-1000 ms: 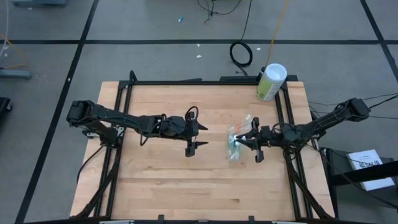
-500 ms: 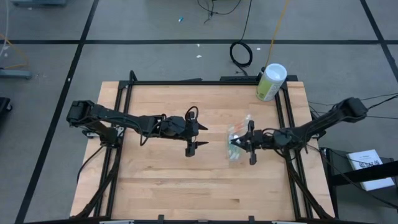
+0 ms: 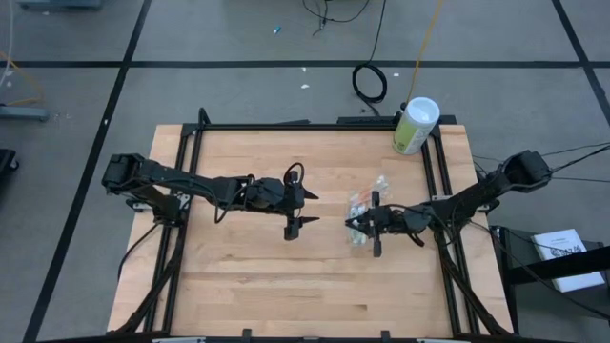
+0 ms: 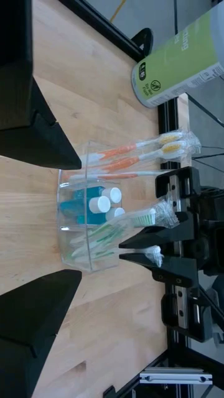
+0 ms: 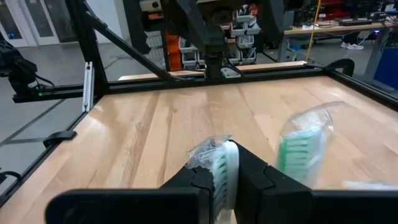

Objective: Pick & Place toothbrushing station
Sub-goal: Put the green toothbrush into the bottom of the transparent organizer, then return to Home Position

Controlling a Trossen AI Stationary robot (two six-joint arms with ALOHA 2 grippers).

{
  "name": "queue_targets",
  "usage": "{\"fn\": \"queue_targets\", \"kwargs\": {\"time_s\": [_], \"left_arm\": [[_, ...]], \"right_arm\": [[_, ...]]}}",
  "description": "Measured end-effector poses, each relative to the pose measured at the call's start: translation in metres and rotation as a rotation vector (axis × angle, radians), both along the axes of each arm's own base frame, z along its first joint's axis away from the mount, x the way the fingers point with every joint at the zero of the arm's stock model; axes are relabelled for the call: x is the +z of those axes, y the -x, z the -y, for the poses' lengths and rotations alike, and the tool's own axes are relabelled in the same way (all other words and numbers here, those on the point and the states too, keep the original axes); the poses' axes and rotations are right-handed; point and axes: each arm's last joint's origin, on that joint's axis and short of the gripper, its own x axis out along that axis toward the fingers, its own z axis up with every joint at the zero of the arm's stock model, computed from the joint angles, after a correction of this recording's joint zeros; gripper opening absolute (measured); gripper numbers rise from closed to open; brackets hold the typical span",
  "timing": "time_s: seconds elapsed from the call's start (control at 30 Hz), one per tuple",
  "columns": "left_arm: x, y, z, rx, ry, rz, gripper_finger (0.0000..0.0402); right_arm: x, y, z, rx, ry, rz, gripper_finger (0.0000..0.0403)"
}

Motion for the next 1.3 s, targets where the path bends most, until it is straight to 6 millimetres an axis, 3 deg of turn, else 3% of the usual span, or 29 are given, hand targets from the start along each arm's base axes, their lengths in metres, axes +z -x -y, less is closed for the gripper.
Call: {"fn": "queue_targets", "kwargs": {"time_s": [0.3, 0.63, 0.8, 1.17, 1.3], "left_arm": [[0.0, 0.0, 0.0, 0.0, 0.0, -0.001, 0.0283], [-0.001, 0.001, 0.0, 0.0, 0.0, -0.014, 0.0283], [-0.001, 0.0, 0.0, 0.015, 0.033, -0.006, 0.0282], [-0.001, 0.001, 0.0, -0.002, -0.008, -0.015, 0.0283], [0.011, 0.009, -0.002, 0.002, -0.006, 0.005, 0.0283]], "right_arm": [[0.0, 0.0, 0.0, 0.002, 0.0, -0.002, 0.0042], [0.008, 0.005, -0.003, 0.019, -0.059, 0.033, 0.0156], [0.017, 0.009, -0.001, 0.019, -0.073, 0.074, 0.0194], [0.047, 0.039, 0.01, 0.021, -0.067, 0.131, 0.0209], [0.057, 0.052, 0.015, 0.021, -0.072, 0.166, 0.0206]]}}
